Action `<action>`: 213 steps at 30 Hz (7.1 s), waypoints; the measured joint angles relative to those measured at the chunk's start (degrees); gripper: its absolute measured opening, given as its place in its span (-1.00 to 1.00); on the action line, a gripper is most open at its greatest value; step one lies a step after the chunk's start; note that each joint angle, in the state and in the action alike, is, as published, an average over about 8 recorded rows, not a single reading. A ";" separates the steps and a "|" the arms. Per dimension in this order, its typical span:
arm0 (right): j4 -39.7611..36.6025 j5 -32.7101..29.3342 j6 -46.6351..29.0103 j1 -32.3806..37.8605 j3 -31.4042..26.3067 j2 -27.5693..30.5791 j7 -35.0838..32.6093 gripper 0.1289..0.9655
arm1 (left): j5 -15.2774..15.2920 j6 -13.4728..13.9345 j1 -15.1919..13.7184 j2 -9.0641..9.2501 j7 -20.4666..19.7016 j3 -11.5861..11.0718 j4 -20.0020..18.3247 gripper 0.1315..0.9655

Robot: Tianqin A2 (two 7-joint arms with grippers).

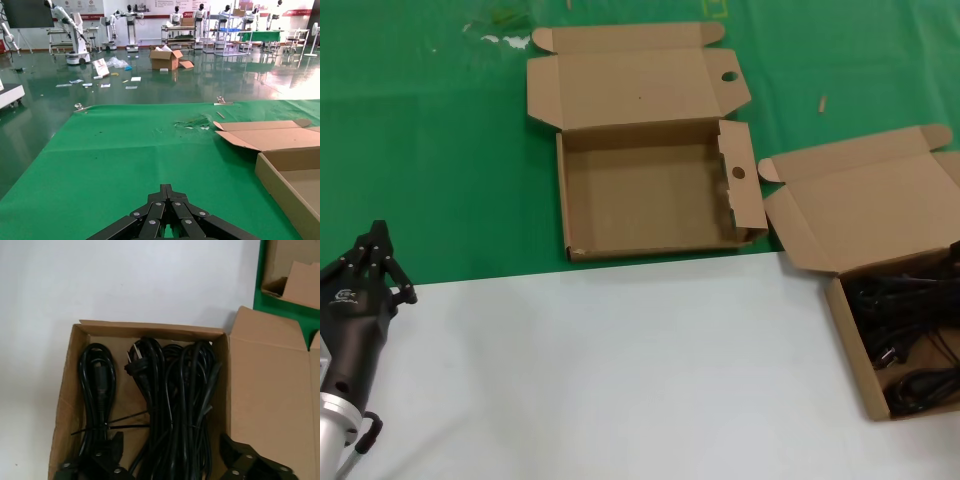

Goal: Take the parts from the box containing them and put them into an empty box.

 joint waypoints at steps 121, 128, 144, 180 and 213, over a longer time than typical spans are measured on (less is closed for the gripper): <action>1.44 8.25 30.96 -9.31 6.78 -31.53 15.57 0.77 | 0.00 0.00 0.00 0.00 0.00 0.00 0.00 -0.66; 3.01 11.01 35.90 -13.57 9.21 -32.78 14.99 0.95 | -0.01 0.00 0.00 0.00 0.00 0.00 0.00 -0.37; 6.60 17.31 47.21 -23.29 14.75 -35.63 13.68 1.00 | -0.01 0.00 0.00 0.00 0.00 0.00 0.00 0.31; 14.48 31.11 71.94 -44.61 26.90 -41.88 10.80 1.00 | -0.02 0.00 0.00 0.00 0.01 0.00 0.00 1.00; 14.76 31.60 72.83 -45.38 27.33 -42.10 10.69 1.00 | -0.02 0.00 0.00 0.00 0.02 0.00 0.00 1.00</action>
